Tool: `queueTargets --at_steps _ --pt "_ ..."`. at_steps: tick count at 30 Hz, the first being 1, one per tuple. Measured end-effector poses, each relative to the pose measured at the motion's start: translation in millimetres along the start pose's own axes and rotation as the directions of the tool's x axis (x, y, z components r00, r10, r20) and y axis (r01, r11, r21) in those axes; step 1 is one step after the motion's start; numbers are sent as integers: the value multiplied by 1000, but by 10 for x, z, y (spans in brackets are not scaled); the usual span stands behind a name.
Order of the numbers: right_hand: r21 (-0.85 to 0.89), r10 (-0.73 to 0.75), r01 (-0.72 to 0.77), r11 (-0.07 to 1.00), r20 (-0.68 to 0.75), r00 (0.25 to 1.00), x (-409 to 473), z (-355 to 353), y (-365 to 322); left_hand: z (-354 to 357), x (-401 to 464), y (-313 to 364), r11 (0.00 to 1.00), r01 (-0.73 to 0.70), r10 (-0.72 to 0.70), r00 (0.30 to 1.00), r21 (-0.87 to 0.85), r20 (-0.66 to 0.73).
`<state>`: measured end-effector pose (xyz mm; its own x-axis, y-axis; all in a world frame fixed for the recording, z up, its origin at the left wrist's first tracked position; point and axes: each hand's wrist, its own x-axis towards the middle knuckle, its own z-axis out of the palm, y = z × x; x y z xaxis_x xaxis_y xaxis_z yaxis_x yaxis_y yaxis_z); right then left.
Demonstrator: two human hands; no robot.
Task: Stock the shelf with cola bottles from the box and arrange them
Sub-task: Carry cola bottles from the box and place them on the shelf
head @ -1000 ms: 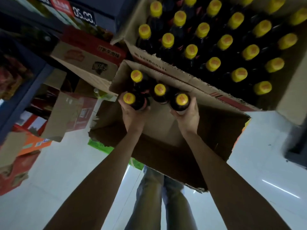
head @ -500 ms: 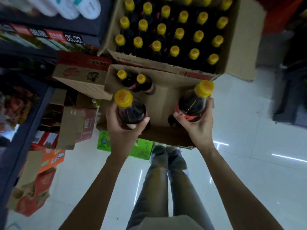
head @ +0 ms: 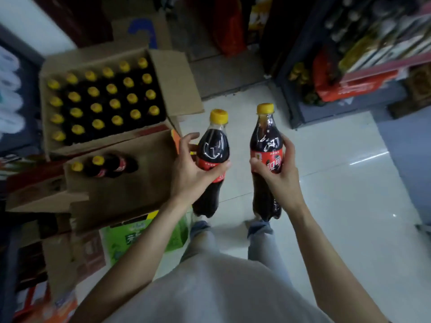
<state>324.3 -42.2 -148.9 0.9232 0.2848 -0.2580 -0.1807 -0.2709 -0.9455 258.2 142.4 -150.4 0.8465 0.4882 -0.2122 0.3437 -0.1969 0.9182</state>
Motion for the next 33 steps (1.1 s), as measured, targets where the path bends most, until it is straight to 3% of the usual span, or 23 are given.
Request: queueTargets --at_steps 7,13,21,26,33 --pt "26 32 -28 999 -197 980 135 -1888 260 1801 106 863 998 -59 58 996 9 62" --pt "163 121 -73 984 -303 945 439 -3264 280 3068 225 1597 996 -85 86 989 -13 124" --pt "115 23 28 993 -417 909 1296 -4695 196 4411 876 2391 982 -185 187 964 -25 190" --pt "34 -97 121 992 -407 908 2032 -5551 19 5292 1379 2857 967 -243 255 942 -77 218" --pt "1 -222 243 970 -404 887 2935 -6680 -596 6255 1943 3939 893 -426 441 892 -144 98"
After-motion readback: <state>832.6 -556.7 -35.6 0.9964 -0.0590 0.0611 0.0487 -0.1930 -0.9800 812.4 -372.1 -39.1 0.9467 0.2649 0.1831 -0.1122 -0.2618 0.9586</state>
